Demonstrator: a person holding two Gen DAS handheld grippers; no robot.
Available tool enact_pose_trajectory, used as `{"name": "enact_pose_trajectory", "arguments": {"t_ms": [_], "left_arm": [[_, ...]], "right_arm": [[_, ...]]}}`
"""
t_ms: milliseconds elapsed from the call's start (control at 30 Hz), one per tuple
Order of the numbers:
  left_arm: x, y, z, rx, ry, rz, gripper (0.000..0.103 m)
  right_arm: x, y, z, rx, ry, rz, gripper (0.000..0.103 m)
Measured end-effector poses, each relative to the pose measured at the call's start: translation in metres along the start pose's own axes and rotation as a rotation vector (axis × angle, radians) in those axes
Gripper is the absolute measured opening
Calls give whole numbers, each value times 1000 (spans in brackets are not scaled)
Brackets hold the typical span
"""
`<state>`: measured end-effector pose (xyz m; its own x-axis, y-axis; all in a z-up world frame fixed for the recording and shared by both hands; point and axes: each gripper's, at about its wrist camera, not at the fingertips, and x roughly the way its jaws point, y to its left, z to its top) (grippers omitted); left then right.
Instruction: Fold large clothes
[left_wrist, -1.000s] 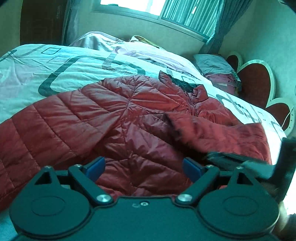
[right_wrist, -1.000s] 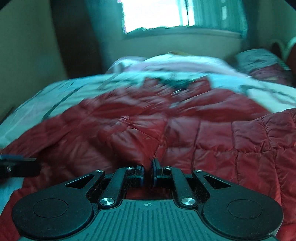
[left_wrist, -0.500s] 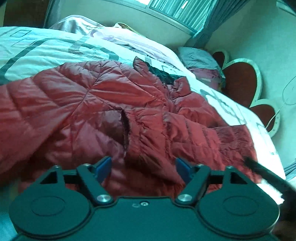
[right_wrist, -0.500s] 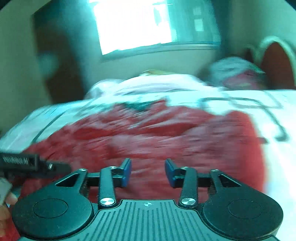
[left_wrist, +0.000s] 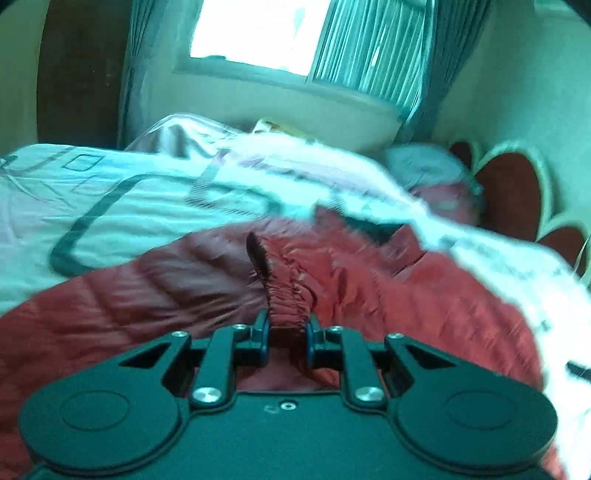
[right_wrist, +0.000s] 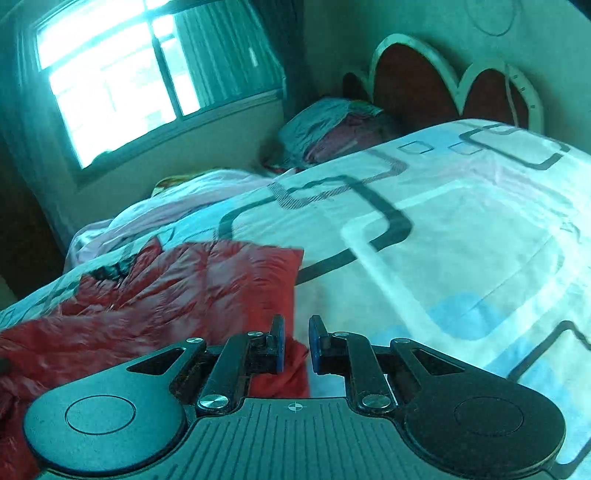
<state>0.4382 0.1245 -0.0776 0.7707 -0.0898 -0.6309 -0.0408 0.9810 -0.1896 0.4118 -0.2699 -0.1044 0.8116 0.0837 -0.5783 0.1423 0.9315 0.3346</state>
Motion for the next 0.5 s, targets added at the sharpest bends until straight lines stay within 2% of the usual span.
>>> {"name": "enact_pose_trajectory", "arguments": {"t_ms": [67, 200, 300, 367, 400, 433, 500], "left_arm": [[8, 6, -8, -24, 47, -3, 17], [15, 0, -16, -17, 69, -10, 17], [25, -1, -22, -3, 108, 0, 18], [31, 0, -26, 8, 146, -10, 20], [27, 0, -25, 26, 146, 4, 27], [21, 2, -24, 30, 132, 26, 34], [1, 8, -20, 38, 60, 69, 36]], "right_arm": [[2, 3, -5, -21, 17, 24, 15], [17, 18, -12, -95, 62, 41, 15], [48, 24, -22, -204, 176, -83, 13], [51, 20, -20, -203, 185, -89, 12], [48, 21, -16, -202, 179, -90, 12], [40, 19, -11, -180, 153, -71, 12], [25, 13, 2, -148, 89, -33, 12]]}}
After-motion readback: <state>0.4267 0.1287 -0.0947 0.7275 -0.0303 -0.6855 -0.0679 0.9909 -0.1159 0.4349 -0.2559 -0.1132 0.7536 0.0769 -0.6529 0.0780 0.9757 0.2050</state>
